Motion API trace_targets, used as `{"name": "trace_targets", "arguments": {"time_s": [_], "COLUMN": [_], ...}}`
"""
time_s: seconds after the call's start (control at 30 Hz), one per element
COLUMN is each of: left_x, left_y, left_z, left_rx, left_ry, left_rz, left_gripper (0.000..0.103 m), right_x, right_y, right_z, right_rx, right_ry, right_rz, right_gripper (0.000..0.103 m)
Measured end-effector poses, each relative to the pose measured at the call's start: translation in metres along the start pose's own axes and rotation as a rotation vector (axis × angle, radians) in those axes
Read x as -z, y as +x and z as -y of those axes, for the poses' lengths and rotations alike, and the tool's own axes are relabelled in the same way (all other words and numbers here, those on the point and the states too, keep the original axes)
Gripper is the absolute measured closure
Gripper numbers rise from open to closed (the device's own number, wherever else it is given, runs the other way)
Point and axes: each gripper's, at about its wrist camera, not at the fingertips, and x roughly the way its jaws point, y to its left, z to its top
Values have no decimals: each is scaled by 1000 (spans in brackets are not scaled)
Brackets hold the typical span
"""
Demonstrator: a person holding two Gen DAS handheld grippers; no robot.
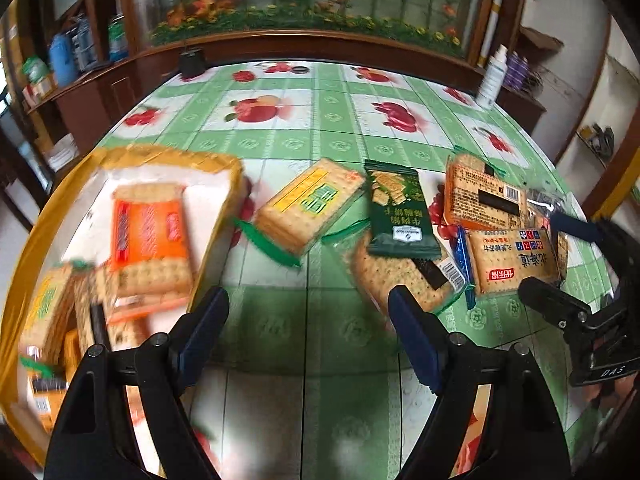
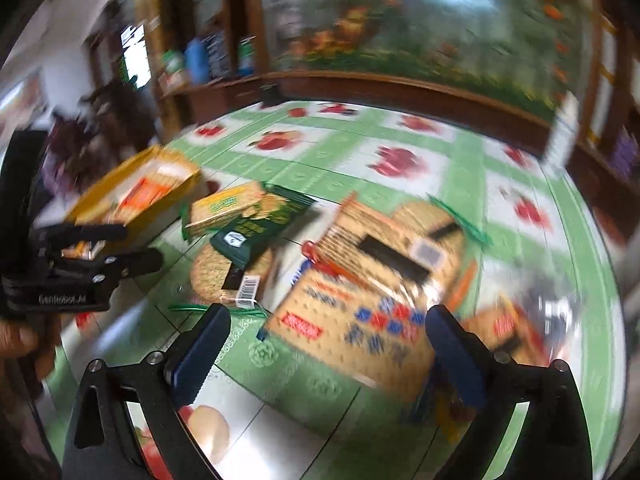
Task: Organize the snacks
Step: 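Move both grippers back toward the remaining packs on the table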
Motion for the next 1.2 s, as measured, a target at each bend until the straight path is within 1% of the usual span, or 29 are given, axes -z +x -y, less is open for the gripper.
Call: {"name": "trace_targets", "arguments": {"time_s": [0.07, 0.1, 0.13, 0.23, 0.33, 0.47, 0.53, 0.63, 0.7, 0.73, 0.8, 0.87, 0.9, 0.97, 1.0, 1.03, 1.1, 1.2], "left_x": [-10, -15, -21, -38, -50, -60, -64, -69, -69, -71, -75, -76, -77, -74, -71, -68, -64, -54], "left_y": [6, 10, 13, 24, 35, 55, 63, 74, 84, 85, 89, 91, 91, 91, 89, 87, 82, 75], "left_z": [4, 6, 7, 12, 16, 20, 19, 21, 22, 22, 19, 22, 22, 23, 24, 24, 24, 26], "left_rx": [12, 20, 22, -15, -60, -113, -133, -117, -125, -111, -78, -74, -61, -9, 18, 37, 67, 72], "left_ry": [48, 73, 101, 178, 252, 334, 358, 383, 403, 401, 376, 383, 377, 357, 353, 346, 319, 316], "left_rz": [-19, -29, -32, -47, -45, -72, -95, -133, -172, -165, -182, -187, -193, -212, -213, -211, -213, -203], "left_gripper": [21, 21, 21, 21, 21, 21, 21, 21, 20, 20, 20, 20, 20, 21, 28, 32, 49, 53], "right_x": [-8, -10, -11, -9, -4, 0, 0, 0, 0, -1, -1, -2, -3, -4, -3, -2, 1, 7], "right_y": [6, 9, 15, 30, 36, 30, 28, 26, 26, 26, 27, 29, 31, 35, 38, 39, 42, 40], "right_z": [-5, -6, -7, -8, -4, 4, 7, 6, 7, 7, 9, 9, 8, 8, 8, 8, 7, 4], "right_rx": [-9, -18, -27, -33, -31, -60, -80, -86, -93, -98, -104, -90, -79, -84, -89, -88, -100, -126], "right_ry": [-75, -93, -118, -172, -177, -135, -115, -123, -125, -123, -122, -137, -148, -156, -161, -164, -165, -166], "right_rz": [-12, -24, -51, -122, -146, -120, -111, -113, -113, -114, -120, -130, -137, -155, -169, -174, -199, -212], "right_gripper": [1, 1, 1, 1, 1, 1, 1, 1, 1, 1, 1, 1, 1, 1, 1, 1, 1, 1]}}
